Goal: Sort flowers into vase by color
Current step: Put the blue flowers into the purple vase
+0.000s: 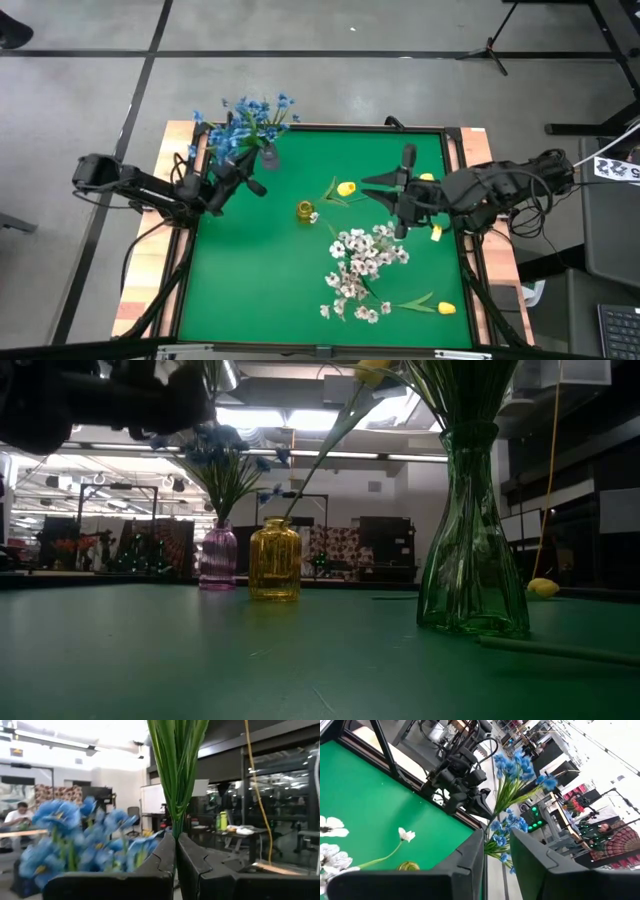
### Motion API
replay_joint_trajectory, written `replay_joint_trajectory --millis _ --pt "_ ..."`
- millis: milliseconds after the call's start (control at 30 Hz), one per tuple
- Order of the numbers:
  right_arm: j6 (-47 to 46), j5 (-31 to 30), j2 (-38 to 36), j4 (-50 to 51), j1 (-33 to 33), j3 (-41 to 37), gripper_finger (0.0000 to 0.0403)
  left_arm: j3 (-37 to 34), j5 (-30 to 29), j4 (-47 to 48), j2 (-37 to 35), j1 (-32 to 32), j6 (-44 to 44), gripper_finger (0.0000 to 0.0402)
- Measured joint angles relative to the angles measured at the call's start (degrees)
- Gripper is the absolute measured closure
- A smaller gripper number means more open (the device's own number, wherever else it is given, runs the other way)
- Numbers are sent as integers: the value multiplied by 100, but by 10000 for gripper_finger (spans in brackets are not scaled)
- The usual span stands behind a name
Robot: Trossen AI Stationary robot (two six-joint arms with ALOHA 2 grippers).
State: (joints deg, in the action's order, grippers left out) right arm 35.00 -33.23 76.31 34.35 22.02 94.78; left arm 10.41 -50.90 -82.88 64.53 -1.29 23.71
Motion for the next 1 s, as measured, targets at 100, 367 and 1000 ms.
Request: replay_joint_trajectory --millis 100,367,1000 --pt "0 -85 0 47 101 0 306 -143 6 63 0 174 -208 401" --pt "0 -86 0 89 138 0 306 -446 24 86 2 568 -330 401" --pt "-22 -121 -77 643 131 -2 306 -583 1162 431 2 1697 -1652 401"
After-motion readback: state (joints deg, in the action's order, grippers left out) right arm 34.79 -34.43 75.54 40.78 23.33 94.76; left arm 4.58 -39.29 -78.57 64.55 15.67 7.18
